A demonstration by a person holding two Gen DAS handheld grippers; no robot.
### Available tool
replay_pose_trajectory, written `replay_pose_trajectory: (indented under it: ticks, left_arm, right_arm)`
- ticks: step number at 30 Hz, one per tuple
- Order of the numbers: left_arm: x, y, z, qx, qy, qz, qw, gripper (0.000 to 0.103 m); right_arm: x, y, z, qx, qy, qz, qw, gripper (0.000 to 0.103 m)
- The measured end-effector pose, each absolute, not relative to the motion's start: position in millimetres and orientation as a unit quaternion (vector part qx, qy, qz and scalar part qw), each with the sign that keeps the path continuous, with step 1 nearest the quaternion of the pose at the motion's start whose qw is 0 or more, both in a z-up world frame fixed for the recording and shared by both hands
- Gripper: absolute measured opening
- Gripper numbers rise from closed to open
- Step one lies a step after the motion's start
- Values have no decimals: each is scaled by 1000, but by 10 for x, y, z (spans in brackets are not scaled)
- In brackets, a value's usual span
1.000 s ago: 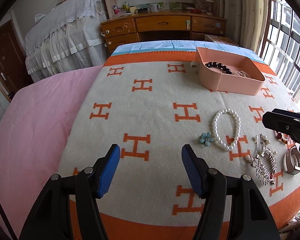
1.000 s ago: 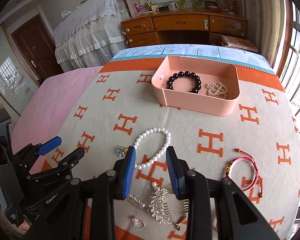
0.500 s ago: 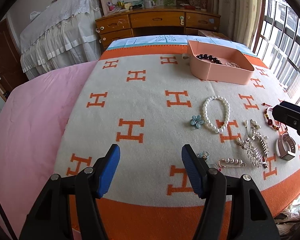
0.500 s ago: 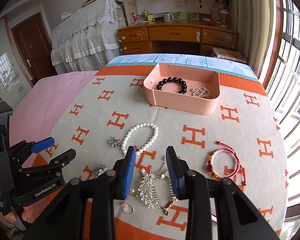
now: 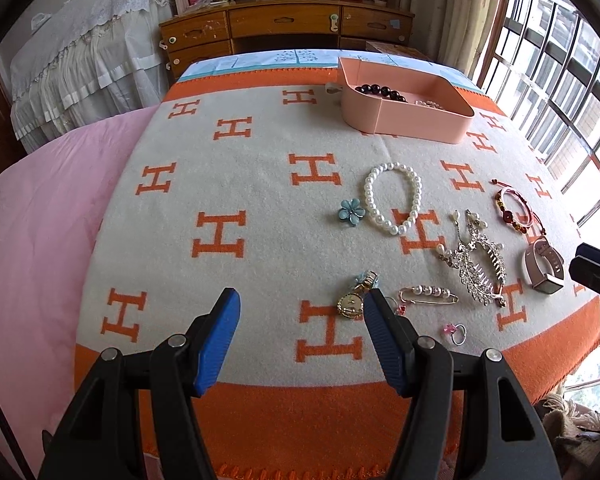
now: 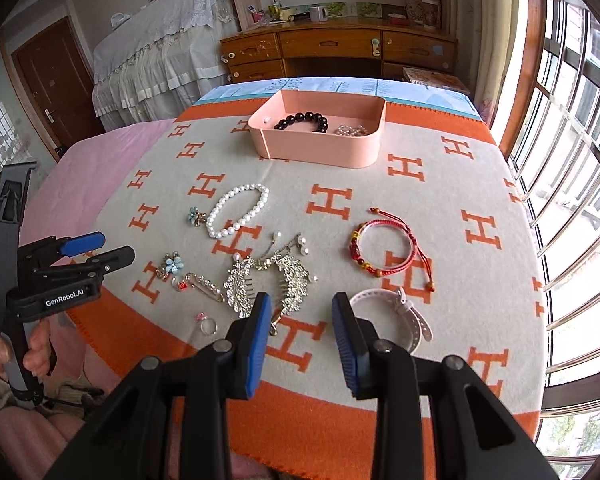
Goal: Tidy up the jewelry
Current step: 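Withdraw both grippers from the box toward the remaining jewelry, then grasp the white pearl bracelet with the left gripper while the right gripper grasps the white watch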
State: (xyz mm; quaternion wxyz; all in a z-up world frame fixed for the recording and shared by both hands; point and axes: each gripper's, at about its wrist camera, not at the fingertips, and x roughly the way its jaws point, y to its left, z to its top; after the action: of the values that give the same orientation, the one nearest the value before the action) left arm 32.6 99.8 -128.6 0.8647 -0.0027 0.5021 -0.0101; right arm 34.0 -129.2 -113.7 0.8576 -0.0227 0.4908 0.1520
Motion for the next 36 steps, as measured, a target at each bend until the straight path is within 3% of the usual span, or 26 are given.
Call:
replay_pose_trajectory:
  ticks: [12,24,31,36]
  left_arm:
    - [618,797,-1336,2,516,-35,856,62]
    - [1418,496,-1262,49,522,-51,850,62]
    - [1798,309,-1572,85,573,-67,813,62]
    - [1909,298,-1679,70,591,-69,800,52]
  right_arm:
    - [456,-1933,-1445,73,520,74,848,32]
    - [671,-1995,-1676,42,543,40,838,32]
    - [715,-2111,-1611,37,540,45,840,32]
    - [744,-1992,-1637,8,546,72,835,32]
